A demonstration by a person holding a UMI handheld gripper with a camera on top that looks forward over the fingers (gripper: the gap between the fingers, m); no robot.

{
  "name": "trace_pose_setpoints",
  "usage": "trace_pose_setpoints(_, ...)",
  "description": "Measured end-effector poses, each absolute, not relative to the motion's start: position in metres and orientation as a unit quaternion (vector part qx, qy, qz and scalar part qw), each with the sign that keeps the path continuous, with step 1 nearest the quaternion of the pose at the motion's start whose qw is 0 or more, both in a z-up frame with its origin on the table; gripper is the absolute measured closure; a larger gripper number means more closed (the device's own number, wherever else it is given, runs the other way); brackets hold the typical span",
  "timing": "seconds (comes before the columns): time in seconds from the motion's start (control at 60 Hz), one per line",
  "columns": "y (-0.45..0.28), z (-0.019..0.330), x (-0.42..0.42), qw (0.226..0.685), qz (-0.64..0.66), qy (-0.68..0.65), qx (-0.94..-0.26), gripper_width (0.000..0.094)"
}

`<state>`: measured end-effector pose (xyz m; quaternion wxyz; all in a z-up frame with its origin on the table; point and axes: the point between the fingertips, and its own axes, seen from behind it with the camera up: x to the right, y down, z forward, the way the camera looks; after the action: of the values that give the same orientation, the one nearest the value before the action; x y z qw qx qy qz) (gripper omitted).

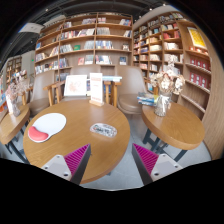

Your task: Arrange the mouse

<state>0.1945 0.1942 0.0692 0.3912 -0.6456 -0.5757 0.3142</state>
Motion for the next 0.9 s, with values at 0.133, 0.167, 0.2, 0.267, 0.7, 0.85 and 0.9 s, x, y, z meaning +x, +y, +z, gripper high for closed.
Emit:
trace_pose_setpoints(0.133, 0.195, 0.044, 0.162, 0.377, 0.308, -0.587, -0.647, 0.0084)
trace_pose_setpoints(0.167, 0.197, 0.037, 0.15, 0.374, 0.306, -0.589, -0.648, 0.0085)
trace_pose_setpoints(0.2, 0.2, 0.031, 0.14, 0.372, 0.304, -0.59, -0.649, 0.0082)
trace_pose_setpoints(0.267, 0.202, 0.022, 0.126, 0.366, 0.298, -0.594, -0.651, 0.0085)
trace_pose_setpoints(0.7, 0.215, -0.013, 0.041, 0.33, 0.281, -0.614, -0.66, 0.0083)
trace_pose_setpoints(0.85, 0.221, -0.014, 0.018, 0.33, 0.276, -0.612, -0.664, 0.0084)
trace_pose_setpoints(0.9, 0.223, -0.015, 0.011, 0.331, 0.275, -0.61, -0.666, 0.0086)
